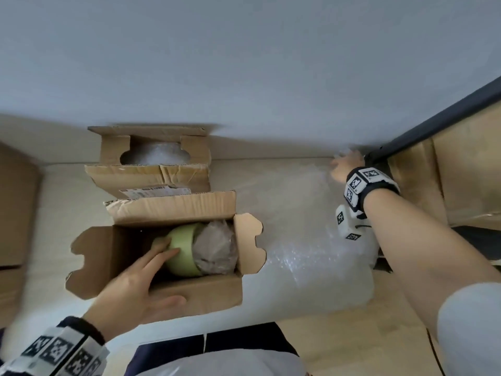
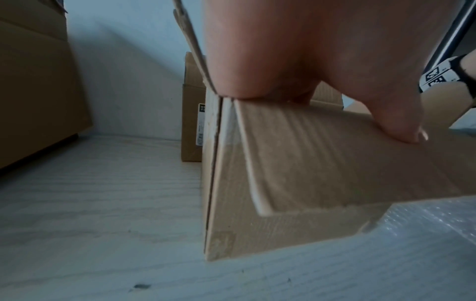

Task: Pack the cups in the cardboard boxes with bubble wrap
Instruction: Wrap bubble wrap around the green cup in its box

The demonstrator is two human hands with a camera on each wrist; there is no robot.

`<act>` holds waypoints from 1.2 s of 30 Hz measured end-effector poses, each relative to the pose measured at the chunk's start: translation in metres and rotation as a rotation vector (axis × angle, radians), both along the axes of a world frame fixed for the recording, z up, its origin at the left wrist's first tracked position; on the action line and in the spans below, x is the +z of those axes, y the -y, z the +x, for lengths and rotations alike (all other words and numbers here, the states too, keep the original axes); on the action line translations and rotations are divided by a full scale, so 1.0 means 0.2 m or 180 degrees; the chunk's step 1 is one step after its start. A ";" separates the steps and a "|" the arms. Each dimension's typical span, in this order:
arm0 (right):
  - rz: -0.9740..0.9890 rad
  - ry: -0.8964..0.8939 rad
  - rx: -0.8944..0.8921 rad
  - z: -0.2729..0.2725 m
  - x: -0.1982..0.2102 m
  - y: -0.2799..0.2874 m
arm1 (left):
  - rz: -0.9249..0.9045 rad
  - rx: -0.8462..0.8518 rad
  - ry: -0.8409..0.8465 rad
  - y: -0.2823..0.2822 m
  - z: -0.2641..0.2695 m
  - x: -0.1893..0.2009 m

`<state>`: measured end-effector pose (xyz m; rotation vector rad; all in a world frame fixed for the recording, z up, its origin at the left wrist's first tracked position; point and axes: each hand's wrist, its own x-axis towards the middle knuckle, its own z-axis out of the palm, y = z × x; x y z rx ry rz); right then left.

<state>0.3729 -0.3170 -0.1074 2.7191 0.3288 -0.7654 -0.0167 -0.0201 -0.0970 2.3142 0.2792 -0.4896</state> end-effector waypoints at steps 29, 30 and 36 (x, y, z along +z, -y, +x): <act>0.5099 0.1224 -0.0802 -0.57 0.87 -0.31 | -0.0090 -0.0061 0.1061 -0.02 0.26 0.50; 0.5345 0.0883 -0.0923 -0.62 0.90 -0.35 | -0.0319 0.0075 0.1122 -0.02 0.30 0.55; 0.5704 -0.0779 -0.1230 -0.87 0.89 -0.57 | -0.1668 0.0900 0.1302 0.00 0.44 0.76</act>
